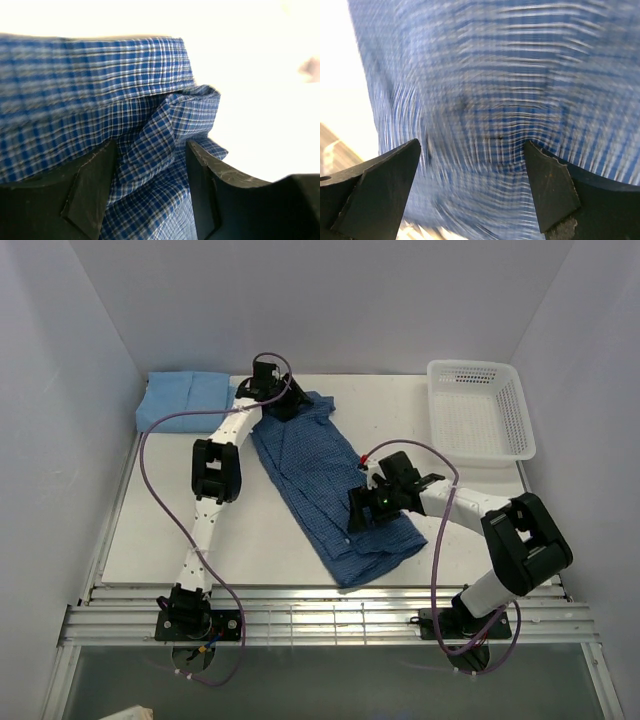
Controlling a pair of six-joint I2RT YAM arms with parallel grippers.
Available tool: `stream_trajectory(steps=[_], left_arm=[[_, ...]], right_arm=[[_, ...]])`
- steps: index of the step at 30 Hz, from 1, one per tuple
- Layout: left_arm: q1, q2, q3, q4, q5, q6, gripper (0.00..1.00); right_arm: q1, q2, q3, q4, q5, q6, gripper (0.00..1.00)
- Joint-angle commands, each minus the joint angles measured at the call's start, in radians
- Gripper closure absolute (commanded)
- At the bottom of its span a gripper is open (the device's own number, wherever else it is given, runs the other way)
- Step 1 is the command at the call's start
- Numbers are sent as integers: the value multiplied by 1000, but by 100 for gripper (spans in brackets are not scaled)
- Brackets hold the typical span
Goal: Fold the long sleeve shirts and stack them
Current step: Fold the shirt
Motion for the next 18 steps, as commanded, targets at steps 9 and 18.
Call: stream_trajectory(steps=[9, 18], left_arm=[[-82, 305, 71, 467, -56, -360, 31], [-90, 304, 38, 471, -160, -358, 33]], right_arm=[[330, 161, 38, 127, -334, 87, 10], [369, 184, 78, 84, -209, 131, 10]])
